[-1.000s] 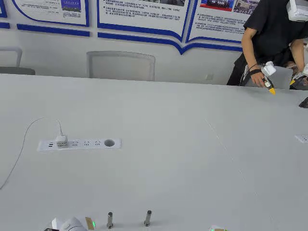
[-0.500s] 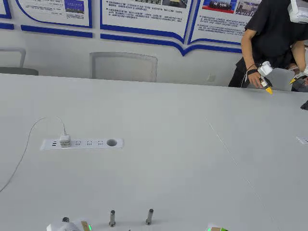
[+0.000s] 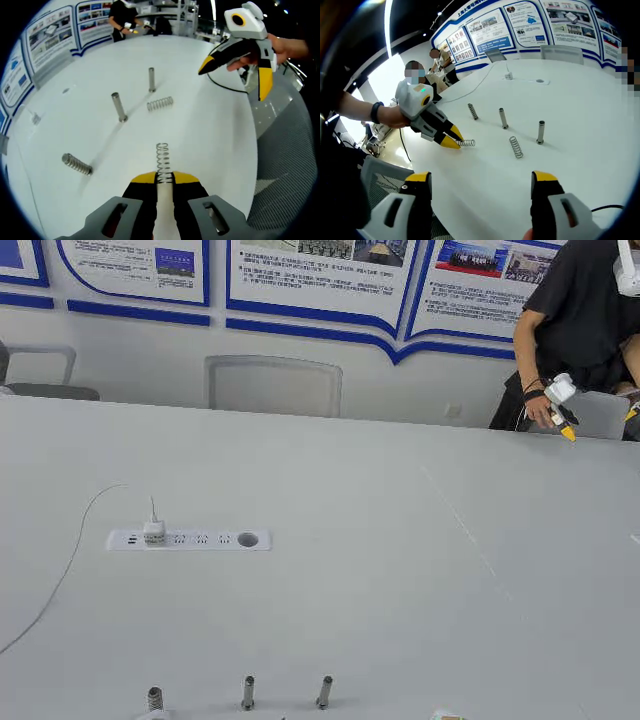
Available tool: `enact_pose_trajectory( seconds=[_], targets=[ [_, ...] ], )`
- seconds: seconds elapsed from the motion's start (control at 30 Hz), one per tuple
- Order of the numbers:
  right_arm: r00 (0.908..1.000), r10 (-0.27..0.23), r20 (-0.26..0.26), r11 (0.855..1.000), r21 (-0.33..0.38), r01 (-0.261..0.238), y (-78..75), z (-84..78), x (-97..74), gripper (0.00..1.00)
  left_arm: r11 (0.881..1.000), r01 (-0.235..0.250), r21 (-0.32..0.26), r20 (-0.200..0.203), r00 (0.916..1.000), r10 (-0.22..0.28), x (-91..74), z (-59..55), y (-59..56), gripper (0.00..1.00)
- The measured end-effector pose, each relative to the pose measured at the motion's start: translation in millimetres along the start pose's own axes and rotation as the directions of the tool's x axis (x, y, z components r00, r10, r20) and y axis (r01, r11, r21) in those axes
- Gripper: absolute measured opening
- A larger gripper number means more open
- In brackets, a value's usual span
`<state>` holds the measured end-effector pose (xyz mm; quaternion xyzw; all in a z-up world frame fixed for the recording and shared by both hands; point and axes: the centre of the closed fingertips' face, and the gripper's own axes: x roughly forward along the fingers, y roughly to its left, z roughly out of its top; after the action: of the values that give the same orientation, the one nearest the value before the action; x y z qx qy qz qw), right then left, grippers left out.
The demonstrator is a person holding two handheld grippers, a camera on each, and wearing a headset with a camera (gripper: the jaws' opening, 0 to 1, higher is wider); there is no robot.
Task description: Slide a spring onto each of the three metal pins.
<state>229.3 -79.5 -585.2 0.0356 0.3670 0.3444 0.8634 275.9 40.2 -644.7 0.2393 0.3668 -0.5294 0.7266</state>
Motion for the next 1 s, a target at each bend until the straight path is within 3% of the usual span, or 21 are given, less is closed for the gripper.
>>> enact_pose_trajectory(
  seconds=[0.4, 1.0],
  targets=[
    [0.9992, 0.039, -0.009, 0.999, -0.017, -0.040, 12.6, 1.1, 6.3, 0.81, 1.000, -0.020, 0.009, 0.010, 0.9997, 0.020, -14.7, -3.5, -6.2, 0.10],
    [0.9963, 0.086, -0.009, 0.996, -0.027, -0.086, 24.6, 6.3, 9.3, 0.73, 0.999, -0.026, 0.042, 0.079, 0.9966, 0.023, -35.4, 22.6, -18.3, 0.10]
  ],
)
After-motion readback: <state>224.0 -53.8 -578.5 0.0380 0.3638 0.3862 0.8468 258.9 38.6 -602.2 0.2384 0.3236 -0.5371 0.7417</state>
